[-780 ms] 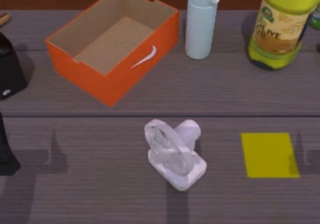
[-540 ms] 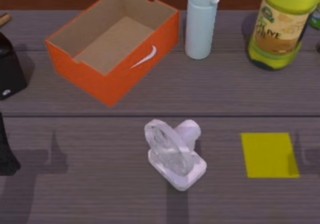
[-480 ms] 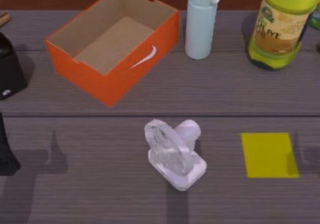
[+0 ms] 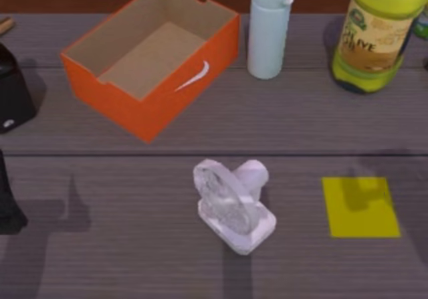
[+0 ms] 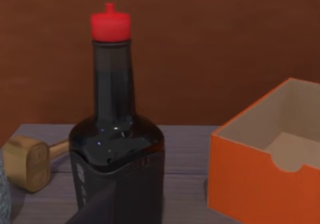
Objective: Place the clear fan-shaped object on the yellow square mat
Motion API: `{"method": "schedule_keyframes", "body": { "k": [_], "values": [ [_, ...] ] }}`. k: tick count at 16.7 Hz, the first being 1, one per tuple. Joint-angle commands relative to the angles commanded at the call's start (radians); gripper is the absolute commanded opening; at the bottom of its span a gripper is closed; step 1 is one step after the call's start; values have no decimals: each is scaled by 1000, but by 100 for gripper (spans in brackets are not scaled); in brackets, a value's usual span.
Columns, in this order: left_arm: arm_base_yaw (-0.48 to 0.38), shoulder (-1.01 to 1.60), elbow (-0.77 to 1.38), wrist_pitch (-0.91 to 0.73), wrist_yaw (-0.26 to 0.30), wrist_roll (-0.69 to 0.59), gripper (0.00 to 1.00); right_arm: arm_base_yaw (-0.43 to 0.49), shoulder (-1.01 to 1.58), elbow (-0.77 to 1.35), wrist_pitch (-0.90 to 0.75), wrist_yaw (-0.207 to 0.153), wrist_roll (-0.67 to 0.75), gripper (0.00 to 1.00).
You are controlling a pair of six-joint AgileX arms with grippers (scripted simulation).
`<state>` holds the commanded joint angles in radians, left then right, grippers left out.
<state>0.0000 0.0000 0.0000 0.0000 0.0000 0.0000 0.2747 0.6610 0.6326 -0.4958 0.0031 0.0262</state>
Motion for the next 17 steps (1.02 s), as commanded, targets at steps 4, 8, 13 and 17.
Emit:
{"method": "schedule_keyframes", "body": {
  "k": [4, 8, 13, 17],
  "values": [
    [0, 0, 0, 0, 0, 0, 100, 164, 433, 416, -276, -1, 26, 100],
    [0, 0, 0, 0, 0, 0, 100, 323, 855, 830, -542, -2, 52, 100],
    [0, 0, 0, 0, 0, 0, 100, 483, 1282, 1244, -818, -2, 76, 100],
    [0, 0, 0, 0, 0, 0, 100, 558, 1482, 1425, -955, -2, 85, 100]
  ]
}}
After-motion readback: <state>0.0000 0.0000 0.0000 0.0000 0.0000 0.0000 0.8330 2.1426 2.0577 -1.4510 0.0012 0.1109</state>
